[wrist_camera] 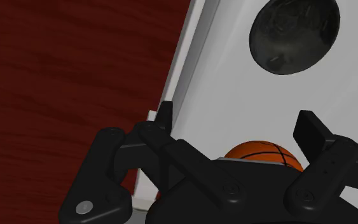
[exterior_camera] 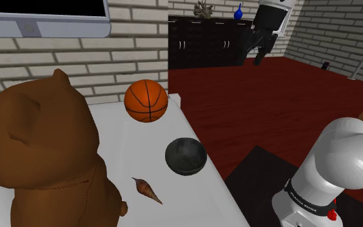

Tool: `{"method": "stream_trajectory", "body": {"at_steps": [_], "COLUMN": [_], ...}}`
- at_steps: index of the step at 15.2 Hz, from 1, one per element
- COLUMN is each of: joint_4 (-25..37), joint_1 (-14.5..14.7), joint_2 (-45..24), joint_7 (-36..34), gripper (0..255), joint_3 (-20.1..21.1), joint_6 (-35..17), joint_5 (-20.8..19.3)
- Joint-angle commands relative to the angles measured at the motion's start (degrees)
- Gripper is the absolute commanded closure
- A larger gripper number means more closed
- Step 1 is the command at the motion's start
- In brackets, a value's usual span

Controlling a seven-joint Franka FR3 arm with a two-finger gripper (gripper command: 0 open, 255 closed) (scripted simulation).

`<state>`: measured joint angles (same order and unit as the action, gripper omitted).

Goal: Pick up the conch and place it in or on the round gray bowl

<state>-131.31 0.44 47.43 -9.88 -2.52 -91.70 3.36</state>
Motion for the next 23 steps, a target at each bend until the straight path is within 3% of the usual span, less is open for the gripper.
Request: {"method": "stream_trajectory", "body": {"at_steps": [1,12,23], "joint_4": [0.0,-11.7,-15.0], "joint_1": [0.0,4.2,7.4], "joint_2": [0.0,-3.2,-16.7], "joint_7": [0.0,-8.8,-18.5], "gripper": [0,0,0], "joint_3": [0.0,11.8,24.9], "joint_6": [0.0,-15.5,-33.1], "joint_5": [0.0,5.8,9.2]}}
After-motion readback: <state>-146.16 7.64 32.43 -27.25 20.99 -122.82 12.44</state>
